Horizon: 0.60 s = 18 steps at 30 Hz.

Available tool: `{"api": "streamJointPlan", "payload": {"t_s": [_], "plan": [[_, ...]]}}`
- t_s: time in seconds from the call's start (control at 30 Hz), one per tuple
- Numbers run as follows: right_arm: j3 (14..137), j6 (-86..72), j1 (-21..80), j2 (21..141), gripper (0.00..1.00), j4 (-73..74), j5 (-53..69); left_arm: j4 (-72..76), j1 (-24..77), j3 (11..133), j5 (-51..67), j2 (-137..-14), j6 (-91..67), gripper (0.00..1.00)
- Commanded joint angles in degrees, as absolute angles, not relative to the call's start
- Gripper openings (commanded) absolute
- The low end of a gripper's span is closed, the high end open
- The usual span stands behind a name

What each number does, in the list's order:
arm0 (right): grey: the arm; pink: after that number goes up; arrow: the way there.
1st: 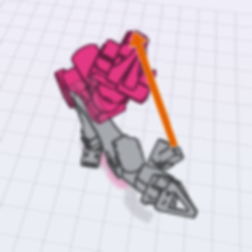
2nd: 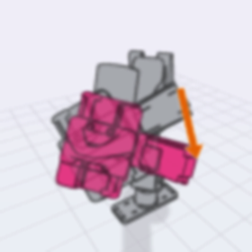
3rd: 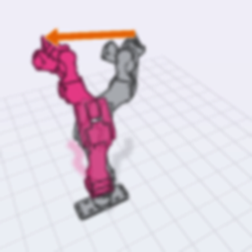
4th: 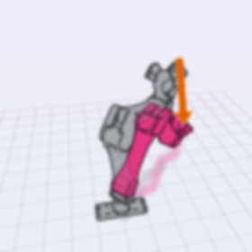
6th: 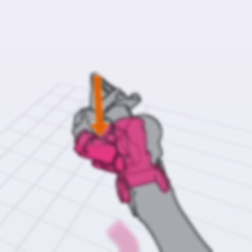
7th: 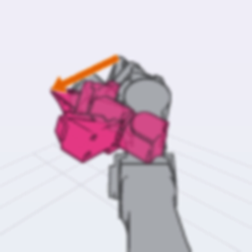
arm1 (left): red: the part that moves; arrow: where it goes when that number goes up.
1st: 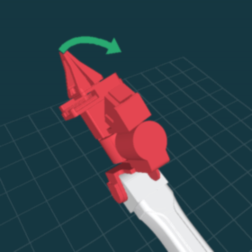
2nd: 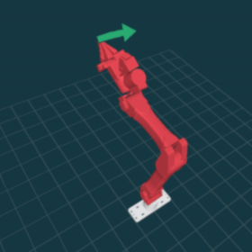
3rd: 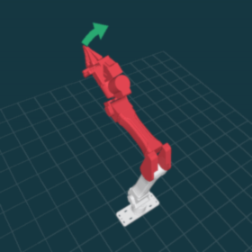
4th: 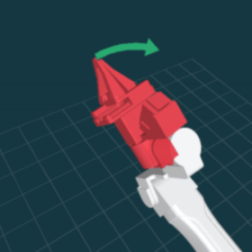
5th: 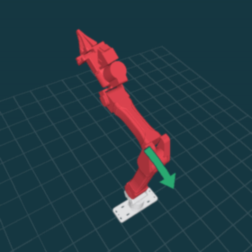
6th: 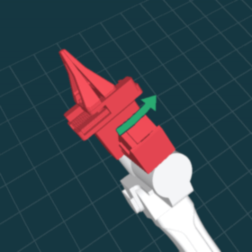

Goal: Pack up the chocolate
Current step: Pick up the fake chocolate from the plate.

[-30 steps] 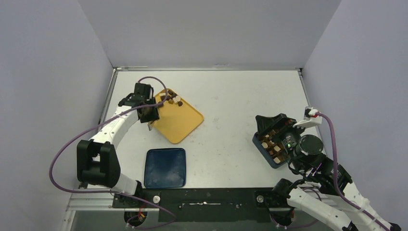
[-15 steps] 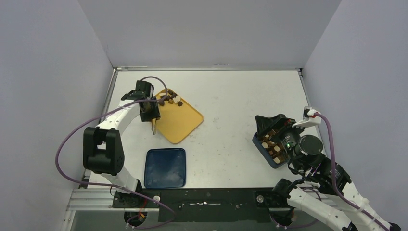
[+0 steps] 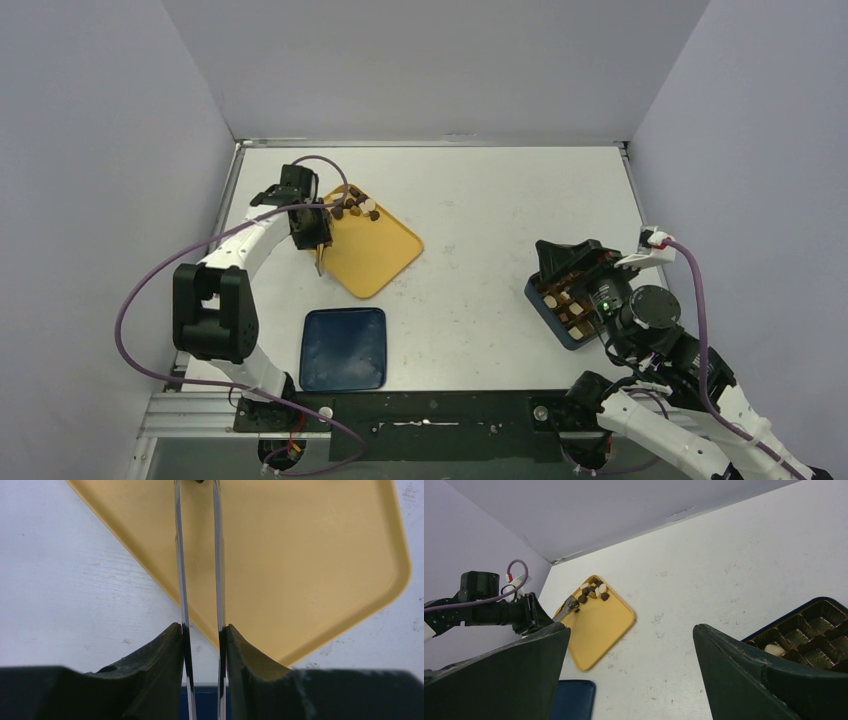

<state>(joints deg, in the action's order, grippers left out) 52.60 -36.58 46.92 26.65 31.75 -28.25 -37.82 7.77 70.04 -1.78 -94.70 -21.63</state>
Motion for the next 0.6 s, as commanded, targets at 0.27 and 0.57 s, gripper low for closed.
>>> {"api": "streamJointPlan", "payload": {"t_s": [0.27, 0.57], "plan": [[53.85, -36.81, 46.82, 25.59, 1.00, 32.01, -29.36, -38.97, 8.43, 71.06, 1.59, -83.97, -21.57, 0.25], [54.90, -37.35, 46.80, 25.75, 1.00, 32.43, -29.36, -37.12, 17.00, 71.80, 3.81, -79.62, -23.46, 0.25]]}}
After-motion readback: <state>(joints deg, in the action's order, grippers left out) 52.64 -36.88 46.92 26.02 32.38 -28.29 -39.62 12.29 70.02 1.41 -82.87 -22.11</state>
